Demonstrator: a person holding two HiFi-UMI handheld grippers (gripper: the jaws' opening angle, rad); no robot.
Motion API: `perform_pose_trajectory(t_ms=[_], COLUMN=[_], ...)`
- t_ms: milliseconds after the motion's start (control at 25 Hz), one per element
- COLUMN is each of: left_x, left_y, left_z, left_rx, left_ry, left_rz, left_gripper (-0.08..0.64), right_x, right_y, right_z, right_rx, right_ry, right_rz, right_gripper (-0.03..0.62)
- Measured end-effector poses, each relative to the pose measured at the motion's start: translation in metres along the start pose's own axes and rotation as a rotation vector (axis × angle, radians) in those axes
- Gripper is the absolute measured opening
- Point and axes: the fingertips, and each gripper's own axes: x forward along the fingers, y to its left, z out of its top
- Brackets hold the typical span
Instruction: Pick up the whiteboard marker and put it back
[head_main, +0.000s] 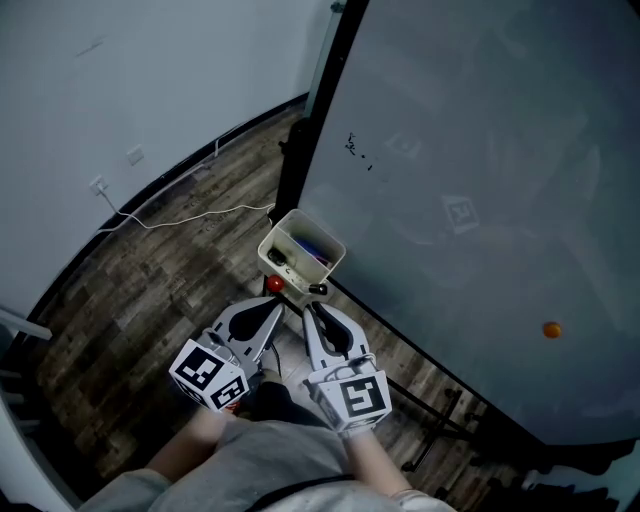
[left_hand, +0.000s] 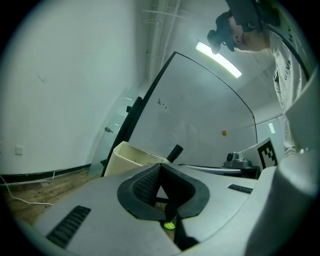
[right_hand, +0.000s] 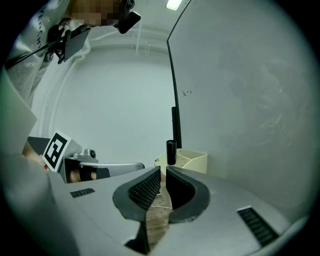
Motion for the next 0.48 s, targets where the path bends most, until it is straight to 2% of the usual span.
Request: perform_pose_trajectory(t_ms=[80,160,280,480], left_x=[0.005,0.009,0.013,0.018], left_y=[0.002,0.005,0.009,0.015], left_z=[0.001,-0.001,-0.004,-0.01], left_rx=[-0.002,-0.006,-0.01,-0.03], left_ry=[-0.002,-0.001,0.006,0.014], left_rz=[-0.003,-0.002,0.001,0.005], left_gripper=[0.011,0.011,0.011,0.011], right_x=[0.002,0.005,0.009,0.019], right_y=[-0.005,-0.009,-0.014,-0.019], right_z=[0.0,0.0,0.002,0.007], right_rx=[0.008,0.016,0.001,-0.002], right_ry=[-0.005,0.0,0.026,-0.018], right_rz=[0.001,0.004,0.002,0.024], right_gripper=[0.033,0.109,0.114,0.114])
